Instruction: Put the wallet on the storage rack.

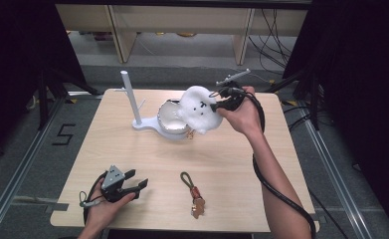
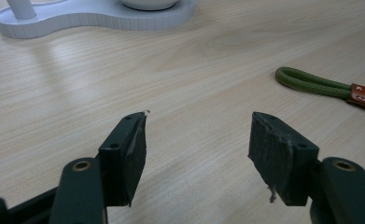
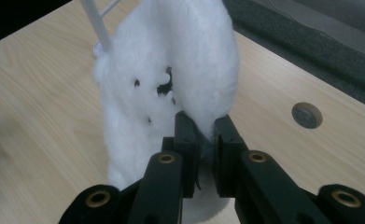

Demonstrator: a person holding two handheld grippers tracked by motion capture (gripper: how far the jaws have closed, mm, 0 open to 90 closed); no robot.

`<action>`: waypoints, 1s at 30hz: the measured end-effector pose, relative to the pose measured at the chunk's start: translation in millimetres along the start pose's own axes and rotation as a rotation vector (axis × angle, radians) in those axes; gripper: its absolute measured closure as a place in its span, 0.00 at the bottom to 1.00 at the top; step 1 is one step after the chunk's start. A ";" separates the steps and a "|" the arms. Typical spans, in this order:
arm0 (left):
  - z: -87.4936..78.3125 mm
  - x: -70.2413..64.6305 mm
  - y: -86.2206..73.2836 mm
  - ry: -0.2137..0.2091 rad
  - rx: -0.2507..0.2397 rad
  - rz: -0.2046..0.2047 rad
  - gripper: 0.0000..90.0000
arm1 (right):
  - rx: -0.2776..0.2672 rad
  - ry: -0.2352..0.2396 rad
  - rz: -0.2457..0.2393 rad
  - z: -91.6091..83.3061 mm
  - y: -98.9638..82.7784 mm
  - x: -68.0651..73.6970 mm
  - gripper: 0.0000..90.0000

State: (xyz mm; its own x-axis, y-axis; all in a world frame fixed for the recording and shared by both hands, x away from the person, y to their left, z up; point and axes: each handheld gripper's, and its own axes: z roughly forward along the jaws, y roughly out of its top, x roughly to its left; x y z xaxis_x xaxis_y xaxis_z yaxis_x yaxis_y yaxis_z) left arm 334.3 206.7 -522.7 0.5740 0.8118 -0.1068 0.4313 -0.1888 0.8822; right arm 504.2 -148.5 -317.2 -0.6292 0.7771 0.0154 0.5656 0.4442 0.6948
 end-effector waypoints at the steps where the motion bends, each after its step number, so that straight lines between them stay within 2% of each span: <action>1: 0.0 0.0 0.0 0.000 -0.001 -0.001 0.40 | 0.002 0.001 -0.003 0.5 2.3 0.1 0.93; 3: -0.1 -0.1 -0.1 0.000 -0.001 0.000 0.40 | -0.003 0.005 0.015 2.1 4.5 2.1 0.93; 15: -0.1 0.3 -0.5 -0.004 -0.013 -0.012 0.40 | -0.032 0.007 0.009 17.1 27.8 4.9 0.93; 30: -0.1 0.4 -0.5 -0.004 -0.014 -0.013 0.40 | -0.035 -0.017 0.014 43.7 38.6 3.3 0.93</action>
State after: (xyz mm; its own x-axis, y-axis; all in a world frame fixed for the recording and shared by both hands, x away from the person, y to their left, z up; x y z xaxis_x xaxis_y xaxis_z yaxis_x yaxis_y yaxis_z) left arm 334.2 207.2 -523.1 0.5711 0.8120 -0.1203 0.4293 -0.1705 0.8869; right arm 547.3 -109.3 -321.7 -0.6124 0.7905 0.0130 0.5551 0.4181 0.7191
